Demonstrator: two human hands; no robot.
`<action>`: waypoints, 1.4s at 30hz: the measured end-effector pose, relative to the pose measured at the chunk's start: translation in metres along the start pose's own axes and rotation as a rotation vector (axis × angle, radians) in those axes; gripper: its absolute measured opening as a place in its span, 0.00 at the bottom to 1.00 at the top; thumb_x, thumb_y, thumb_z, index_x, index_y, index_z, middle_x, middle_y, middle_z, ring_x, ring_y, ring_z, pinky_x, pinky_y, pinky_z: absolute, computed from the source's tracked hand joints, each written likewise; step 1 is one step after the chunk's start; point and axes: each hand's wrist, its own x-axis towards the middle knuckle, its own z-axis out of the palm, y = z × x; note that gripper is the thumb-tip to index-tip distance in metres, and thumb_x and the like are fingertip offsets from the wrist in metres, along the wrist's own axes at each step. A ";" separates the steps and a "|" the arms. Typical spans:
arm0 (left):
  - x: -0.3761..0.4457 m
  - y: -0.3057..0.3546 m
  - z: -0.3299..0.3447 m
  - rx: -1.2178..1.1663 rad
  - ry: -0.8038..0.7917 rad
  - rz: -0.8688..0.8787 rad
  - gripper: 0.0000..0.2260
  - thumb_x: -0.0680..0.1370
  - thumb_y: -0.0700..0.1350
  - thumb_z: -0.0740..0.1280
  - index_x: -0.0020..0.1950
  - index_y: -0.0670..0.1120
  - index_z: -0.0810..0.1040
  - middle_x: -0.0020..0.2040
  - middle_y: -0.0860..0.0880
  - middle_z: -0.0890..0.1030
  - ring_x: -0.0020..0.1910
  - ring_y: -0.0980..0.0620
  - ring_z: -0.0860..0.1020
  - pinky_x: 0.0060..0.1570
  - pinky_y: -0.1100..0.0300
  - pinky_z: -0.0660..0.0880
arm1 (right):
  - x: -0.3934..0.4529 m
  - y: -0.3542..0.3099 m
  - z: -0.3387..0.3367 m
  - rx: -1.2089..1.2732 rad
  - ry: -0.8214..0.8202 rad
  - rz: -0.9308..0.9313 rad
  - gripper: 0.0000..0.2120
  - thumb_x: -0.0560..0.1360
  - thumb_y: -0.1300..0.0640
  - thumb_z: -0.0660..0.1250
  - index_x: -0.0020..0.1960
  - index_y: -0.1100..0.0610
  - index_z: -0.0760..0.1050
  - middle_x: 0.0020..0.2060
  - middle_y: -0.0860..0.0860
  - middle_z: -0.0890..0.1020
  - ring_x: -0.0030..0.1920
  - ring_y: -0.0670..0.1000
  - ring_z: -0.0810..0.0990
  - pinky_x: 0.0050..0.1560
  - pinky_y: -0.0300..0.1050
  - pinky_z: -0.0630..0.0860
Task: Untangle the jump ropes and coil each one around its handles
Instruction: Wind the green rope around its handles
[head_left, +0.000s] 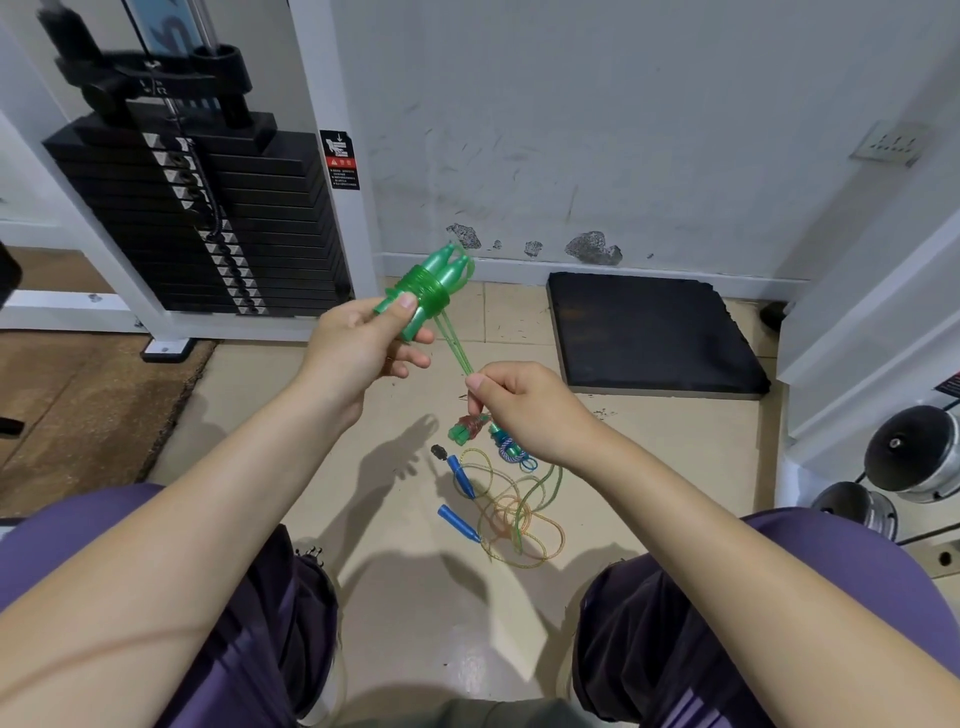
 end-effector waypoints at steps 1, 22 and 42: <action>0.000 -0.002 0.000 0.078 0.012 0.022 0.10 0.82 0.46 0.65 0.56 0.39 0.79 0.38 0.46 0.83 0.28 0.53 0.79 0.27 0.65 0.71 | -0.001 -0.001 0.000 0.005 -0.005 -0.018 0.17 0.81 0.49 0.60 0.37 0.52 0.77 0.28 0.55 0.75 0.28 0.48 0.68 0.33 0.46 0.68; -0.018 -0.003 0.007 0.556 -0.693 0.161 0.03 0.79 0.39 0.69 0.50 0.41 0.81 0.42 0.42 0.84 0.34 0.51 0.81 0.38 0.60 0.78 | 0.006 0.002 -0.041 0.127 0.149 -0.080 0.08 0.71 0.58 0.76 0.42 0.57 0.76 0.25 0.47 0.68 0.25 0.44 0.64 0.28 0.37 0.63; -0.005 0.006 0.000 0.025 -0.247 0.111 0.10 0.81 0.46 0.64 0.56 0.43 0.80 0.42 0.45 0.85 0.33 0.48 0.81 0.35 0.61 0.78 | -0.003 -0.005 -0.025 0.477 -0.054 0.072 0.12 0.78 0.54 0.68 0.60 0.54 0.80 0.26 0.45 0.67 0.26 0.45 0.62 0.26 0.35 0.59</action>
